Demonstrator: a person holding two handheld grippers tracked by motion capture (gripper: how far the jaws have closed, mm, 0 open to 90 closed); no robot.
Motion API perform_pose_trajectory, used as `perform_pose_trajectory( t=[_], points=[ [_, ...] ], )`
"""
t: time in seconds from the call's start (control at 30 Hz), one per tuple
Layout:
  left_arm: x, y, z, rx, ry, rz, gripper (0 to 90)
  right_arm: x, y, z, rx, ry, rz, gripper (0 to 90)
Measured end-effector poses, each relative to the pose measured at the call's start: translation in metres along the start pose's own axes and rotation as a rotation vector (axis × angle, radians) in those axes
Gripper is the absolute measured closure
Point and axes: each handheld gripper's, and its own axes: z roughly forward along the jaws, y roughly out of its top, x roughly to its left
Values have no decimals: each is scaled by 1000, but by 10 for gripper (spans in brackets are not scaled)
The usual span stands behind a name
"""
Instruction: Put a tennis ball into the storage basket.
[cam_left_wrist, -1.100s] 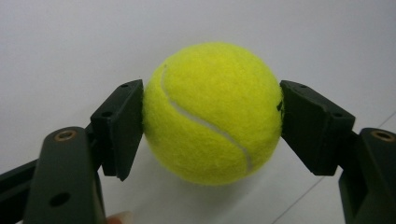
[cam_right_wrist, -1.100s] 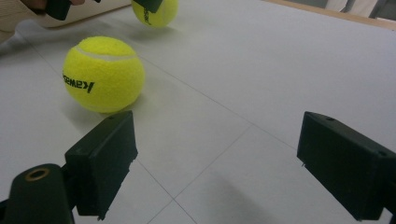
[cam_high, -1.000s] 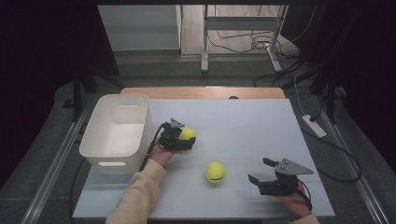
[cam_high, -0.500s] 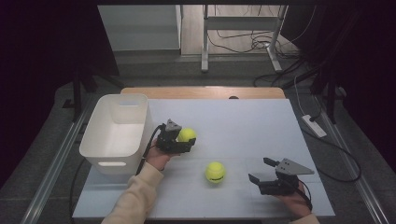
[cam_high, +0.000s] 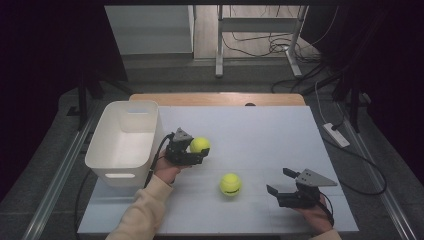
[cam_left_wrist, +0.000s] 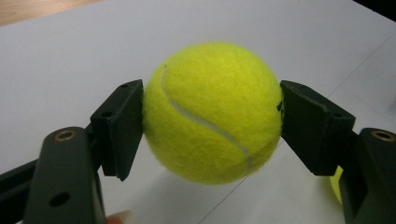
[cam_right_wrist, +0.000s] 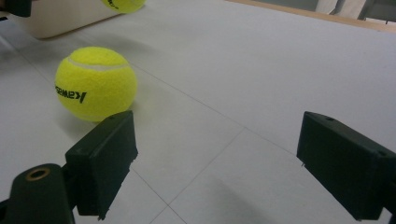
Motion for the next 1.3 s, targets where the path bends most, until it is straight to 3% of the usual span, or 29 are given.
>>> perform_pose_trajectory(
  t=[0.6,1.3],
  points=[
    [-7,3,-18,-43,12,28,272,5,1,1,4,9,-18,124],
    [-16,11,-39,-120,-24,38,272,4,1,1,3,8,-15,124]
  ],
)
